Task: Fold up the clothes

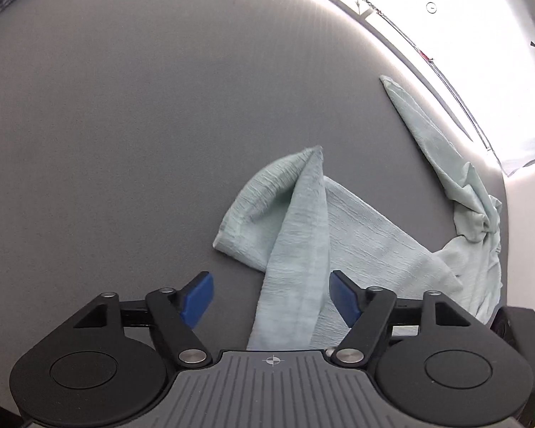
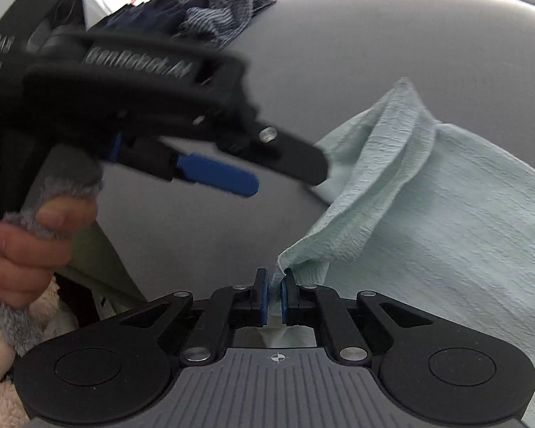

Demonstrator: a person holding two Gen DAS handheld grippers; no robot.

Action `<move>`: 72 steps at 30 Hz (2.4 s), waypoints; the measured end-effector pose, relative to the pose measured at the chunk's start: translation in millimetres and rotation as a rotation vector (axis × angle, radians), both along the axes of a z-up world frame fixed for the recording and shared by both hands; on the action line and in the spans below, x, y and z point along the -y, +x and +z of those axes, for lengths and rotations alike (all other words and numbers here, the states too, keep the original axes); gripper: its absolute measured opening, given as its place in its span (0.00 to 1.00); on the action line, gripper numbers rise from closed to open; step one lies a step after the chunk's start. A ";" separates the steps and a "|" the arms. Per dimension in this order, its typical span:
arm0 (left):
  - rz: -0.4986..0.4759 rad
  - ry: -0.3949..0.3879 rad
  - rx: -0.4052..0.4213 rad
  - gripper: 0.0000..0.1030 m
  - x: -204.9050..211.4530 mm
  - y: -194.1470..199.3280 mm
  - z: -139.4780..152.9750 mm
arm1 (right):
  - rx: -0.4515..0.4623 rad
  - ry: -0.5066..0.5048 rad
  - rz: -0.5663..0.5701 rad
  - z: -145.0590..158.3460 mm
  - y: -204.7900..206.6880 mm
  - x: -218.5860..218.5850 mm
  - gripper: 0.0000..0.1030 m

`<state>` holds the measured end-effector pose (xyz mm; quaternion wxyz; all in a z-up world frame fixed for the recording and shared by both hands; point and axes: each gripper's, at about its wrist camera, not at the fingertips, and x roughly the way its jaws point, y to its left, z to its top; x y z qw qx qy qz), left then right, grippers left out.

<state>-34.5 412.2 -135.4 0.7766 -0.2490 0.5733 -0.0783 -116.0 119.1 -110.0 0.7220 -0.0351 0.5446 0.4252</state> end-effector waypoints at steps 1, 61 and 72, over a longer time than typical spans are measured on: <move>-0.020 0.007 -0.004 0.90 4.2 1.6 -2.4 | -0.001 -0.001 0.013 -0.2 -2.2 -3.0 0.07; 0.160 -0.097 -0.141 0.64 -50.1 6.1 -30.2 | 0.048 -0.041 -0.371 -23.4 79.8 -2.9 0.03; 0.113 -0.298 -0.139 0.78 -25.6 31.9 -39.8 | -0.048 -0.049 -0.209 -29.5 36.0 21.9 0.03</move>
